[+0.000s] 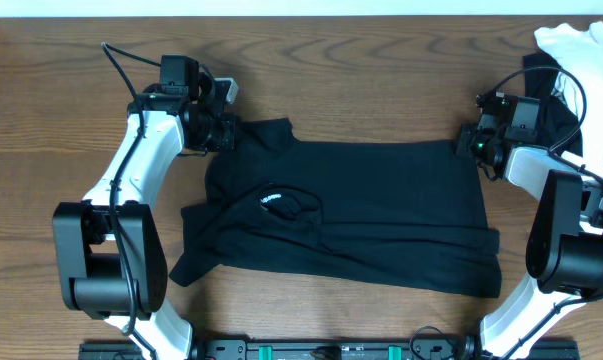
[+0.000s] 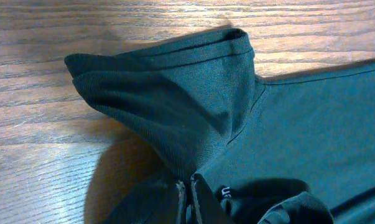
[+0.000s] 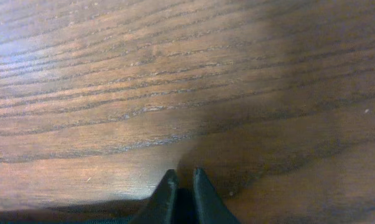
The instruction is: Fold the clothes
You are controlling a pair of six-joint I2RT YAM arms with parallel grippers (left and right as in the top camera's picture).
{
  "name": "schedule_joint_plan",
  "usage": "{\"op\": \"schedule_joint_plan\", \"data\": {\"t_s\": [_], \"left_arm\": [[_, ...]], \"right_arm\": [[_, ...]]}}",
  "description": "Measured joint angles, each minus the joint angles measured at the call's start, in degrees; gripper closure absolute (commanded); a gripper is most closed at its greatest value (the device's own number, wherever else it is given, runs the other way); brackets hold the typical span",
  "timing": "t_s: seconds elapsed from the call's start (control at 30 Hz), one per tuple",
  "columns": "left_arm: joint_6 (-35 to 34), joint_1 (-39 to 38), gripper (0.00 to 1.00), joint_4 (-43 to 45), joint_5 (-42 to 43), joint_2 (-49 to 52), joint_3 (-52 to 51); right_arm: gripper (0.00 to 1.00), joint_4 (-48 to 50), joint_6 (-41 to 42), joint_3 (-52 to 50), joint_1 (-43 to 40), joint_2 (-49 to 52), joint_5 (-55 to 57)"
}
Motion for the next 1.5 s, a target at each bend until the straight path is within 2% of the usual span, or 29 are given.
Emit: {"op": "schedule_joint_plan", "data": {"t_s": [0.43,0.6,1.0,1.5], "left_arm": [[0.0,0.0,0.94,-0.5,0.0,0.0,0.0],[0.0,0.0,0.94,-0.9,0.0,0.0,0.0],[0.0,0.2,0.94,-8.0,-4.1,-7.6,0.0],[0.0,0.4,0.94,-17.2,-7.6,-11.4,0.0]], "right_arm": [[0.99,-2.1,0.1,0.5,0.0,-0.3,0.8],[0.99,-7.7,0.1,0.2,0.2,-3.2,3.8],[0.99,-21.7,1.9,-0.4,-0.9,-22.0,7.7],[0.99,-36.6,4.1,-0.4,-2.8,-23.6,12.1]]}}
